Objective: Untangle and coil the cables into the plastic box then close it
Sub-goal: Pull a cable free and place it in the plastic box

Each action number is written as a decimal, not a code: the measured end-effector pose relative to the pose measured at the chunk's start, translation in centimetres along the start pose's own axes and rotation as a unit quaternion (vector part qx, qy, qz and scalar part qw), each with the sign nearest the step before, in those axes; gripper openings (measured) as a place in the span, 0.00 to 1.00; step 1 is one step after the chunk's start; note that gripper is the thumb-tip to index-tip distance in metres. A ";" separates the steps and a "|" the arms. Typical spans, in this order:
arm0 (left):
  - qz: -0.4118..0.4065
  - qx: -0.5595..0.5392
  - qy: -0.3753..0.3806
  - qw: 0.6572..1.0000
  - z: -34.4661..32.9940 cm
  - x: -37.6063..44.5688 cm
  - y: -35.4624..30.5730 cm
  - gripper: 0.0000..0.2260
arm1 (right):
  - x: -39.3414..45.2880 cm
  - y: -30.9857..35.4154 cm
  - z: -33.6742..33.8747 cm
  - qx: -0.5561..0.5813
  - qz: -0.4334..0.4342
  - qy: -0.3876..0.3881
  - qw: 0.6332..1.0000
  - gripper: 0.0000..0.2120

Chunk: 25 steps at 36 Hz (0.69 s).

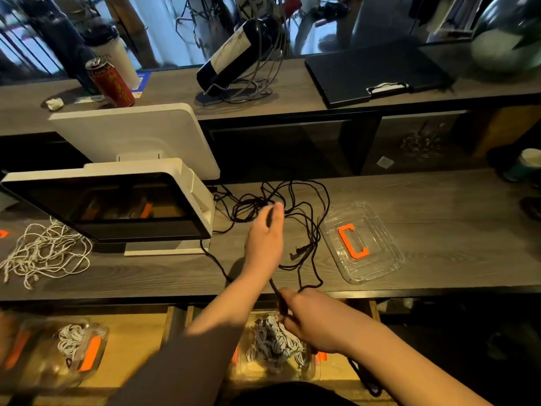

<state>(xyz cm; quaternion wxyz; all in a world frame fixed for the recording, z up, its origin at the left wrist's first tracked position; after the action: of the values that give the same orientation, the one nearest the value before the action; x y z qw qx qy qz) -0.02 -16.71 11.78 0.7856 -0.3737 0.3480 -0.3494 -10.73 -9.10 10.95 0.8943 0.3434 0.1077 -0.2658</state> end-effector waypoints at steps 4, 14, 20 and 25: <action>-0.010 0.155 0.089 0.984 -2.5 0.0 2.3 0.33 | 0.2 -0.2 1.8 -0.036 0.026 -0.044 0.998 0.11; 0.203 0.028 0.425 0.882 -6.3 -4.9 7.6 0.38 | 0.3 -3.7 6.1 0.017 0.016 -0.132 0.991 0.09; 0.133 0.050 0.512 0.847 -6.2 -5.9 6.1 0.35 | 0.7 -4.3 7.2 0.018 0.004 -0.142 0.990 0.03; 0.043 0.142 0.513 0.846 -4.9 -6.4 4.9 0.13 | 0.6 -6.0 7.8 0.091 -0.031 -0.153 0.984 0.12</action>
<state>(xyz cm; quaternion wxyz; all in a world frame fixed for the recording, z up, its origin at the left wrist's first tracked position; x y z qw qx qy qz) -5.84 -10.85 7.23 0.5541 -0.0099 0.6636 -0.5025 -13.45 -18.32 13.22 0.8566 0.3750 -0.0445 -0.3517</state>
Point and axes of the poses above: each hand's wrist, its own x-axis towards the middle knuckle, its own z-axis out of the back of the hand, y = z × x, the point moved 10 cm from there along x, towards the middle knuckle, and after that the axes turned 6 degrees about z, right-handed, at the moved point
